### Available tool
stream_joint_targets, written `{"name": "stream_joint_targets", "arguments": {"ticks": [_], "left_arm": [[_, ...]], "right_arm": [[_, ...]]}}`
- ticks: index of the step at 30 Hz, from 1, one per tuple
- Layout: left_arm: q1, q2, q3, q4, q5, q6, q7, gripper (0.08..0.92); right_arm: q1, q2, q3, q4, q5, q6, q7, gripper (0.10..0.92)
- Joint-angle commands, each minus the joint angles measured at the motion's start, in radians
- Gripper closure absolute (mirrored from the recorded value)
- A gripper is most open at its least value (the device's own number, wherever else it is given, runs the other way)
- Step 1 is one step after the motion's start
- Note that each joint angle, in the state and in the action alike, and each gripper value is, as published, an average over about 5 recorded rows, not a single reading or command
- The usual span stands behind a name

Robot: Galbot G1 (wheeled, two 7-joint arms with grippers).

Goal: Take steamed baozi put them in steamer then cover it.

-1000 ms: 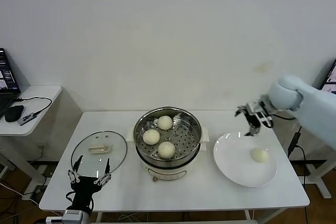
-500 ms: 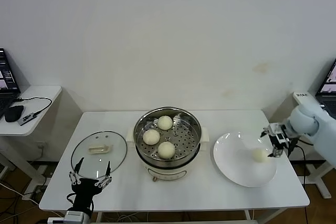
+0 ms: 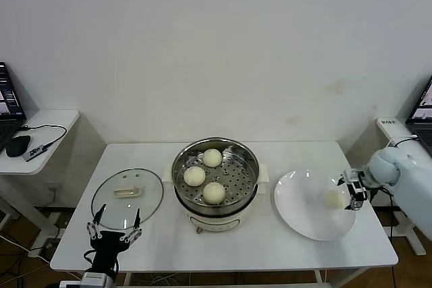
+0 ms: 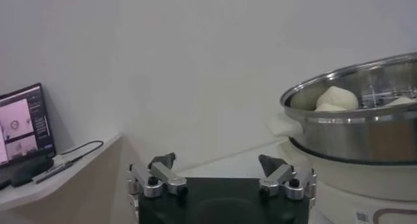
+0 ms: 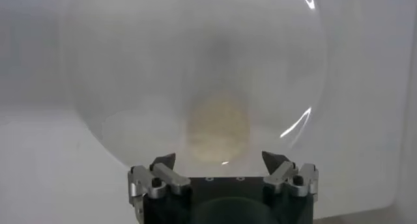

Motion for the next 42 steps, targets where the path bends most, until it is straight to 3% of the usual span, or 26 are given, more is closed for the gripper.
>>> {"name": "stream_joint_targets", "arguments": {"ticks": [1,10,21,33,42], "left_arm": [[-0.001,-0.001,0.002,0.001,0.002,0.001,0.002,0.177],[-0.002,0.0,0.0,0.003,0.001,0.0,0.002,0.177],[-0.002,-0.002,0.0,-0.003,0.0,-0.001,0.001,0.177],[-0.007,-0.001,0.014,-0.005,-0.001,-0.005,-0.002,0.177],[-0.014,0.002,0.024,-0.007,0.0,-0.006,-0.002,0.177]], "right_arm": [[-0.036,0.104,0.042,-0.099,-0.05,0.009,0.015,0.203],[-0.028,0.109,0.032,-0.102,-0.062,-0.003,0.011,0.213],[0.073,0.059,-0.042,-0.041,0.012,-0.033,-0.035,0.355],[0.39,-0.103,-0.311,0.216,0.28,-0.169,-0.05,0.381],[0.78,-0.047,-0.616,0.363,0.513,-0.304,-0.001,0.374]]}}
